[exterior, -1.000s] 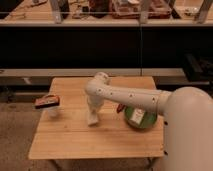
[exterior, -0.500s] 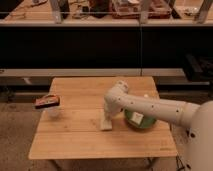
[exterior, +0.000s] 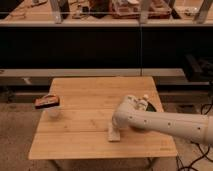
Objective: Wipe the white sponge on the table
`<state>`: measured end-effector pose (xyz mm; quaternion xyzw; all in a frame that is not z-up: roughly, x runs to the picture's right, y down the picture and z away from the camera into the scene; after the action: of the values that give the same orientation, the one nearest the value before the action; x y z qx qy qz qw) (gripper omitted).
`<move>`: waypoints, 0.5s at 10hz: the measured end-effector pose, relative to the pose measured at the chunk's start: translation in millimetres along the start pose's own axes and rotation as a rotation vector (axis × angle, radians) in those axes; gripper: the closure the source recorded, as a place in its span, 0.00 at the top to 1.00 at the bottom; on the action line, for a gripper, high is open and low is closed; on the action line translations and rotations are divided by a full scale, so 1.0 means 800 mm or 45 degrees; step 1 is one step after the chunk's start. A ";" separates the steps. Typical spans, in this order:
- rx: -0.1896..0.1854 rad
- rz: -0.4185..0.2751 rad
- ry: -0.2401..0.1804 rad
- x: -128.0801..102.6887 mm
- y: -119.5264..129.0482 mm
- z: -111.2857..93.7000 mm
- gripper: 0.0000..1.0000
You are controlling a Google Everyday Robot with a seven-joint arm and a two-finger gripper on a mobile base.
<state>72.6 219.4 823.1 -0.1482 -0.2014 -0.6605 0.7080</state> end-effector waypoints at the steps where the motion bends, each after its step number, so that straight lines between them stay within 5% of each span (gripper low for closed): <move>1: -0.015 -0.023 0.001 -0.017 -0.001 0.002 0.18; 5: -0.046 -0.187 0.013 -0.078 -0.047 0.006 0.18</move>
<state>31.9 273.0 795.1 -0.1424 -0.1962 -0.7149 0.6559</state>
